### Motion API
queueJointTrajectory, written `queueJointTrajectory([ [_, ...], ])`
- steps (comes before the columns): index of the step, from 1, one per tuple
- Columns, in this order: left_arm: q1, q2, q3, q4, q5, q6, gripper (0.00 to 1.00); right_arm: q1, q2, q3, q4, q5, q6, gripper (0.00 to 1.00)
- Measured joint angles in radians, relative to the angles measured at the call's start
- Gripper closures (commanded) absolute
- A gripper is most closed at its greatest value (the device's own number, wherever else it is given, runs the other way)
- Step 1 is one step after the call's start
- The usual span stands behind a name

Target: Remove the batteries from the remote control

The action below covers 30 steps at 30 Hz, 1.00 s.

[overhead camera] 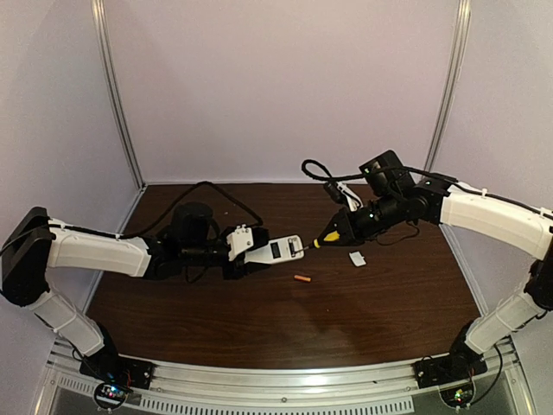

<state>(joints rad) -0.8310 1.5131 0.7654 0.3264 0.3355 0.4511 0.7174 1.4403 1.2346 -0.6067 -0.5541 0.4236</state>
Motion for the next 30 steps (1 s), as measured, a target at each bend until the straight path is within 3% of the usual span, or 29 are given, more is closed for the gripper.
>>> queueJointTrajectory([
  [30,0.000,0.026,0.000,-0.061,-0.006,0.001,1.00,-0.046,0.104,0.021,-0.030,-0.085,0.179,1.00],
])
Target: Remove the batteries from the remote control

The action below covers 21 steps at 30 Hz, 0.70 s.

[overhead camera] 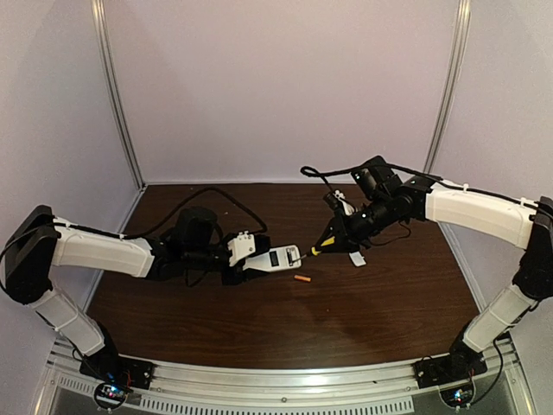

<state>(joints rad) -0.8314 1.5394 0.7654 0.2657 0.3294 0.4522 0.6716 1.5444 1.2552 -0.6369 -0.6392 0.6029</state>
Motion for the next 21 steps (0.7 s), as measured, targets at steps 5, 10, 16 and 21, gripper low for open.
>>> queueJointTrajectory([
  [5,0.000,0.000,0.000,-0.002,0.000,0.002,1.00,-0.011,0.007,0.001,-0.003,-0.023,0.038,1.00],
  [10,0.000,0.000,0.000,-0.003,0.000,0.002,1.00,-0.018,0.011,0.001,-0.002,-0.038,0.071,1.00],
  [16,0.000,0.000,0.004,-0.006,0.003,0.011,1.00,-0.019,0.015,0.020,-0.026,-0.031,0.016,1.00],
  [21,-0.001,0.000,0.023,0.003,0.003,0.012,1.00,-0.016,-0.012,0.046,-0.044,0.020,-0.084,1.00],
])
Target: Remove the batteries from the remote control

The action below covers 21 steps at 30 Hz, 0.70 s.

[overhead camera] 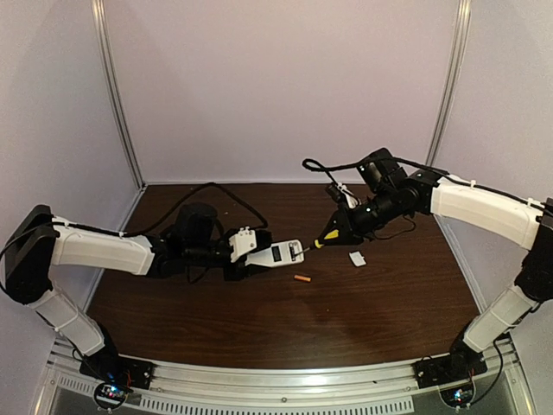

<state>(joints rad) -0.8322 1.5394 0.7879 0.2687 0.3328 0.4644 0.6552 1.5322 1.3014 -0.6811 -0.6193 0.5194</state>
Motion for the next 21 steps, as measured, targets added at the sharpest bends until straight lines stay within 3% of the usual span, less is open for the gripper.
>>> queueJointTrajectory([
  [8,0.000,0.000,0.009,0.021,0.023,-0.003,1.00,0.001,-0.059,0.006,-0.004,0.056,-0.079,1.00],
  [21,0.000,0.000,0.010,0.020,0.035,-0.005,1.00,0.001,-0.059,0.005,0.025,0.067,-0.068,1.00],
])
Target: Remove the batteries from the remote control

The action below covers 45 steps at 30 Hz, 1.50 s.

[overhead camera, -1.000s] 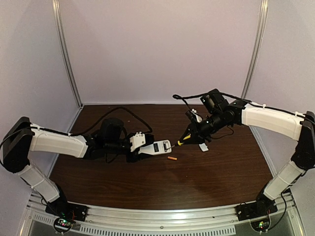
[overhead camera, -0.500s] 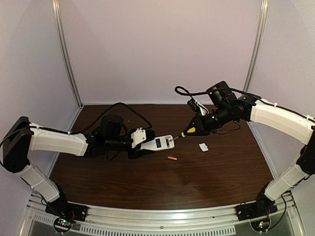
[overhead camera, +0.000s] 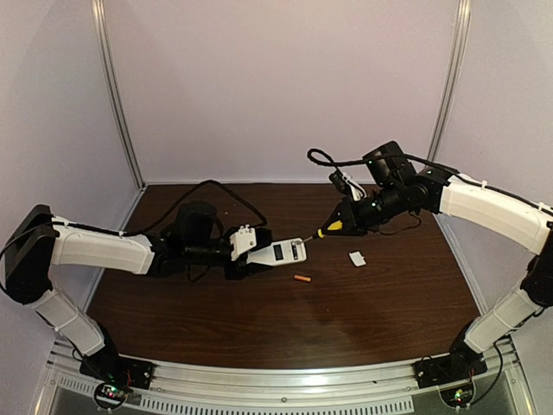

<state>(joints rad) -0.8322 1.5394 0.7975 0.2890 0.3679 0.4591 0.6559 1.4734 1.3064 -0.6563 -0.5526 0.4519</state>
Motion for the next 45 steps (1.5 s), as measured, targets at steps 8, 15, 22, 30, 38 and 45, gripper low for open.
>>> queueJointTrajectory([
  [8,0.001,0.000,0.000,-0.002,0.003,-0.010,1.00,0.000,0.000,-0.012,0.021,-0.003,0.010,1.00],
  [15,0.001,0.000,0.000,-0.002,0.011,-0.013,1.00,0.009,0.001,-0.024,0.040,-0.012,0.018,1.00],
  [22,0.001,0.001,0.002,-0.009,0.014,-0.014,1.00,0.024,0.000,-0.037,0.058,-0.005,0.014,1.00],
  [30,0.002,0.010,0.002,-0.039,0.022,-0.017,1.00,0.030,-0.001,-0.087,0.109,-0.008,-0.033,1.00],
  [38,0.004,0.010,0.018,-0.048,0.065,-0.021,1.00,0.034,-0.061,-0.128,0.121,-0.007,-0.113,1.00],
  [45,0.004,0.010,0.029,-0.060,0.116,-0.032,1.00,0.042,-0.111,-0.173,0.140,-0.008,-0.185,1.00],
])
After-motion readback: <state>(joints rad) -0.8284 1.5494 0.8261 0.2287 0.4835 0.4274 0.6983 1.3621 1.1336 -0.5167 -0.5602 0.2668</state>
